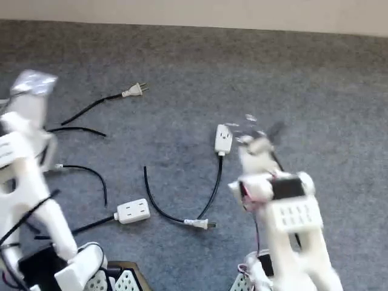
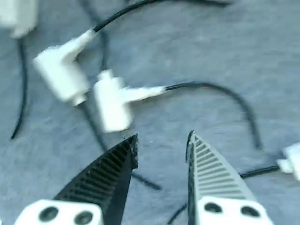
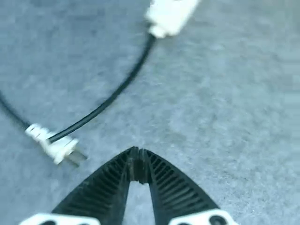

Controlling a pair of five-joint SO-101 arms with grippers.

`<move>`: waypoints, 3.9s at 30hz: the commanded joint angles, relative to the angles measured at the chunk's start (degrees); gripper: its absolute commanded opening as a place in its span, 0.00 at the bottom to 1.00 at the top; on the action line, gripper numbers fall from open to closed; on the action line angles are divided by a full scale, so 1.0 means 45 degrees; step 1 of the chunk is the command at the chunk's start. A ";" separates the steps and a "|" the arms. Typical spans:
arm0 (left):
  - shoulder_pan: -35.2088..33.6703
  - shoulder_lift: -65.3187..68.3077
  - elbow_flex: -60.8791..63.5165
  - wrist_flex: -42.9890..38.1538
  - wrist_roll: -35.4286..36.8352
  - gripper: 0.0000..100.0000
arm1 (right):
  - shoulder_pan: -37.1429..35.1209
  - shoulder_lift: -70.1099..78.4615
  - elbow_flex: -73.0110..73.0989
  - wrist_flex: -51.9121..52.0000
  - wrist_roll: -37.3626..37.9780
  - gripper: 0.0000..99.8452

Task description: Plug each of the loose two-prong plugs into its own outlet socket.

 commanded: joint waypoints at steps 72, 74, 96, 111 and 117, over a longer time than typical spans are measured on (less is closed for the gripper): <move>-0.7199 -0.0361 0.8117 -1.1468 -0.5099 0.19 | -0.8430 0.7179 0.0166 -0.3761 0.4552 0.01; -0.7199 -0.0361 0.8117 -1.1468 -0.5099 0.19 | -0.8430 0.7179 0.0244 -0.4347 0.4532 0.01; -0.7219 -0.0361 0.8098 -1.1468 -0.5118 0.19 | -0.8918 0.7121 0.0752 -0.4757 0.3477 0.16; -0.7199 -0.0361 0.8117 -1.1468 -0.5118 0.18 | -0.8977 0.7160 -0.0322 -0.5187 0.1739 0.01; -0.7023 -0.0479 0.8117 -1.1468 -0.5118 0.18 | -0.8918 0.7043 -0.0811 -0.4386 0.1758 0.01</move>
